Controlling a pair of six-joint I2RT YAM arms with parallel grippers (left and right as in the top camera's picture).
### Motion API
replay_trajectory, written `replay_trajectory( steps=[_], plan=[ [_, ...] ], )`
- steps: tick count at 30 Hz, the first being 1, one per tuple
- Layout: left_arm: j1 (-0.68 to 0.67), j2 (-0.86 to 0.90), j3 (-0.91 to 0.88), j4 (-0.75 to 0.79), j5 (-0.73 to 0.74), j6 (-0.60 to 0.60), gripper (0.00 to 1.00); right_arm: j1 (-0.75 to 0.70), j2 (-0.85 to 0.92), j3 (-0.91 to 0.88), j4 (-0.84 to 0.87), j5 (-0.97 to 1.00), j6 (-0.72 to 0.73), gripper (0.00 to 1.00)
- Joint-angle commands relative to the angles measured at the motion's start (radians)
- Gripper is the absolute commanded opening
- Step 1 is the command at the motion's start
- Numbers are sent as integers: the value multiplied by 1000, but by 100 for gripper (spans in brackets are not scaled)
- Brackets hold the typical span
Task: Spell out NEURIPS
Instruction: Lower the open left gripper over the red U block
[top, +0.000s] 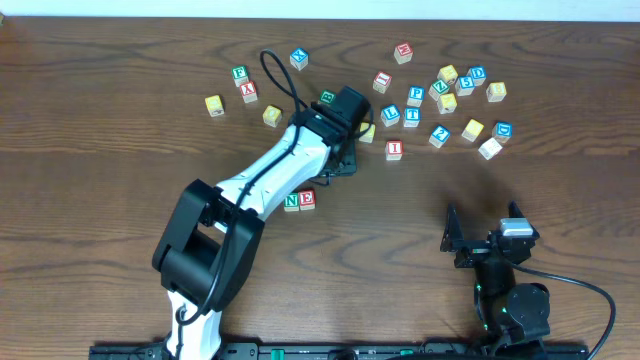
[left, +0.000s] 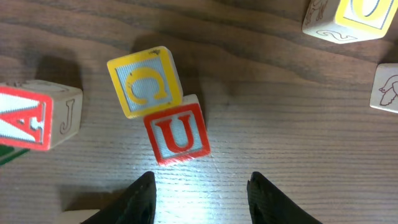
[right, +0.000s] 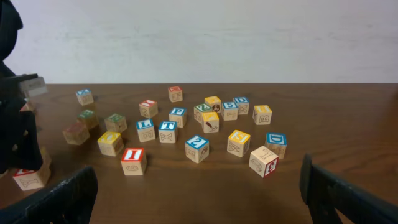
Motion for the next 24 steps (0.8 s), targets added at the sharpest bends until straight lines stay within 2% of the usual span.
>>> replay_trajectory(
  steps=[1, 9, 12, 24],
  plan=[
    [-17, 11, 20, -3, -92, -57, 47, -7, -2, -1, -4, 5, 13, 99],
    [-15, 24, 20, 0, -105, -85, 48, -7, -2, -1, -4, 5, 13, 99],
    [-15, 34, 20, 2, -105, -93, 53, -7, -2, -1, -4, 5, 13, 99],
    [-16, 70, 20, 36, -105, -101, 53, -7, -2, -1, -4, 5, 13, 99]
  ],
)
